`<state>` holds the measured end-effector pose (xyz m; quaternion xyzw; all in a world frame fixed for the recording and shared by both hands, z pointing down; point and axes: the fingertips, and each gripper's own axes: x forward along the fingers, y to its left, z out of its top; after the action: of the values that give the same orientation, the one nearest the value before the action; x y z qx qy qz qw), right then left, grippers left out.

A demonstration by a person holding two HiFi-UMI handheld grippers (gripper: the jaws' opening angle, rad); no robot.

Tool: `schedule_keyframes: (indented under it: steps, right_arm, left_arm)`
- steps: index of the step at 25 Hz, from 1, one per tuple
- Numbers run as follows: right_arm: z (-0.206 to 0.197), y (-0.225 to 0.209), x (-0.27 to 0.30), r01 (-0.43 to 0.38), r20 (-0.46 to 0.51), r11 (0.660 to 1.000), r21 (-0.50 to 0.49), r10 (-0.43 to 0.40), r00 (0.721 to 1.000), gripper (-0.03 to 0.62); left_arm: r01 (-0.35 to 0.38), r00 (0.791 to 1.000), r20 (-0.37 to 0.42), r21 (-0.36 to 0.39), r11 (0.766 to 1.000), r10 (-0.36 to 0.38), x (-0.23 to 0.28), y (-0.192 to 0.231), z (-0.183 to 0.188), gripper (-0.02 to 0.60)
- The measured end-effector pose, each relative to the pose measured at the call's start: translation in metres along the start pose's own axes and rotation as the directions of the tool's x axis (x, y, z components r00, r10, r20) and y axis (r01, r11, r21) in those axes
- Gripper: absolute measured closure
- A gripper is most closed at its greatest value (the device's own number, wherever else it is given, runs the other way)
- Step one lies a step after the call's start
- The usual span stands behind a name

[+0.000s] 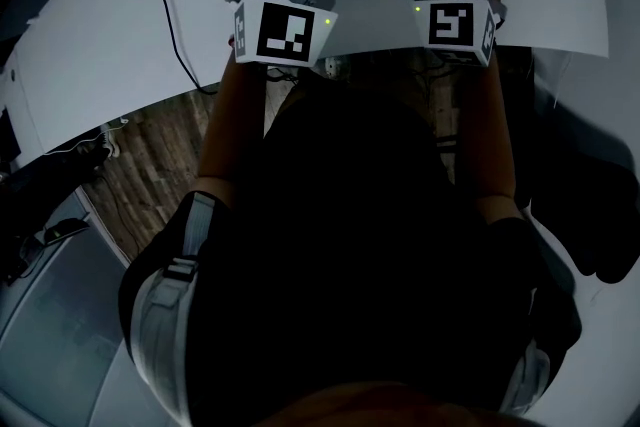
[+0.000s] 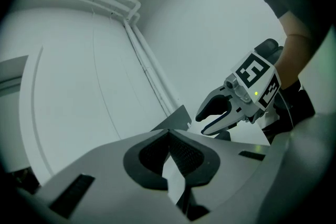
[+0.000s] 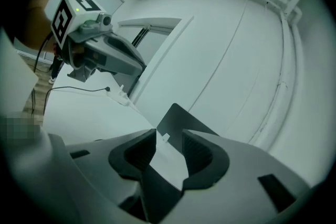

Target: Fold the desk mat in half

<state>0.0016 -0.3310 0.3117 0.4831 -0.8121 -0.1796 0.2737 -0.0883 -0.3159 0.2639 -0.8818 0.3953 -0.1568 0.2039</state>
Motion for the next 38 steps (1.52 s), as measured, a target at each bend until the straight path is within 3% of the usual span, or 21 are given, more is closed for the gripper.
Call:
schedule_keyframes:
  steps: [16,25,38]
  right_arm:
    - [0.060,-0.002,-0.065,-0.031,0.182,0.988,0.151,0.003,0.983,0.430]
    - [0.061,-0.006,-0.112,-0.084,0.257,0.983,0.166,0.039,0.966,0.430]
    - [0.046,0.004,-0.215,-0.165,0.348,0.970,0.179,0.094,0.933,0.477]
  left_arm:
    - [0.047,0.996,0.073,0.016,0.999,-0.048,-0.013,-0.024,0.033,0.569]
    - [0.029,0.996,0.081,0.037,0.999,-0.032,-0.026,-0.058,0.068,0.569]
    - [0.002,0.996,0.094,0.072,0.997,-0.009,-0.068,-0.148,0.132,0.569]
